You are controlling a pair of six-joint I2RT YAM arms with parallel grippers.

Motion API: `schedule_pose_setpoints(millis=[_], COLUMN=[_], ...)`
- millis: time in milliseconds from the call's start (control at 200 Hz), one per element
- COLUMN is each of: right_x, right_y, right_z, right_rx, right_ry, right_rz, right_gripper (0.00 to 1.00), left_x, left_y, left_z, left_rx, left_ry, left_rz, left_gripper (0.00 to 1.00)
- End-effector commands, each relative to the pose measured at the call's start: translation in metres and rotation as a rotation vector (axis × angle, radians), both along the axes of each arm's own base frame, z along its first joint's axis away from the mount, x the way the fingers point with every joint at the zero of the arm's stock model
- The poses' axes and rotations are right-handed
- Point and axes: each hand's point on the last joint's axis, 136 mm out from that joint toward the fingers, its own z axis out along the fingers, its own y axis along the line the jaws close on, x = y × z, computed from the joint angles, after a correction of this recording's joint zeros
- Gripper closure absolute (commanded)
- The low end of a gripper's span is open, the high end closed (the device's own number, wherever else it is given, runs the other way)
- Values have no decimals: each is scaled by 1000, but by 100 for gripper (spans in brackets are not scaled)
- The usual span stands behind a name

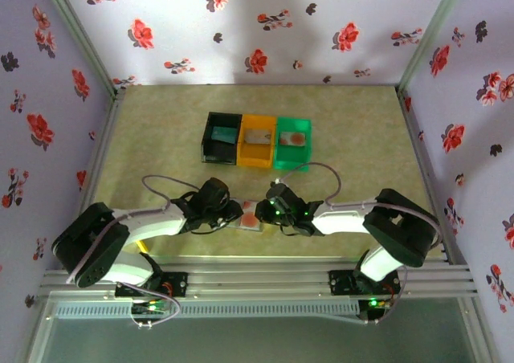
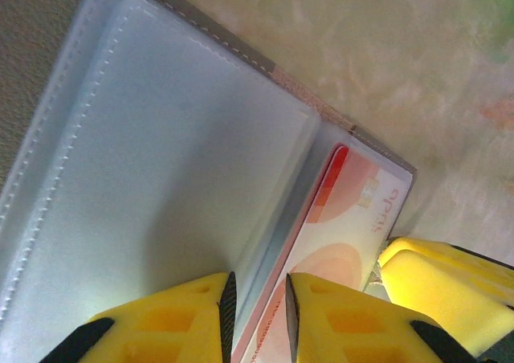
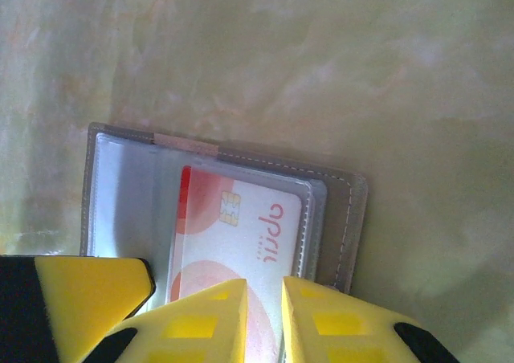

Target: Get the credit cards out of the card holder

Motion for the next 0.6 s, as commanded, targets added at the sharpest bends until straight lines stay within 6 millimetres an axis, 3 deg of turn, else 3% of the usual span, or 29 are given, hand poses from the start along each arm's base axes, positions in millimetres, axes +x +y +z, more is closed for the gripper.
schedule_pose_setpoints(millis=[0, 595], right_x=[-3, -5], right_y=[-5, -3], right_z=[-12, -17], right_rx=[-11, -12], right_ry=[31, 40], right_rz=[-16, 3], right_gripper=[80, 82], left_x=[5, 0], left_y=[-15, -17], left_z=[9, 1], left_rx=[-26, 6], left_ry=[-29, -10], left_rz=[-54, -109], left_gripper=[73, 73])
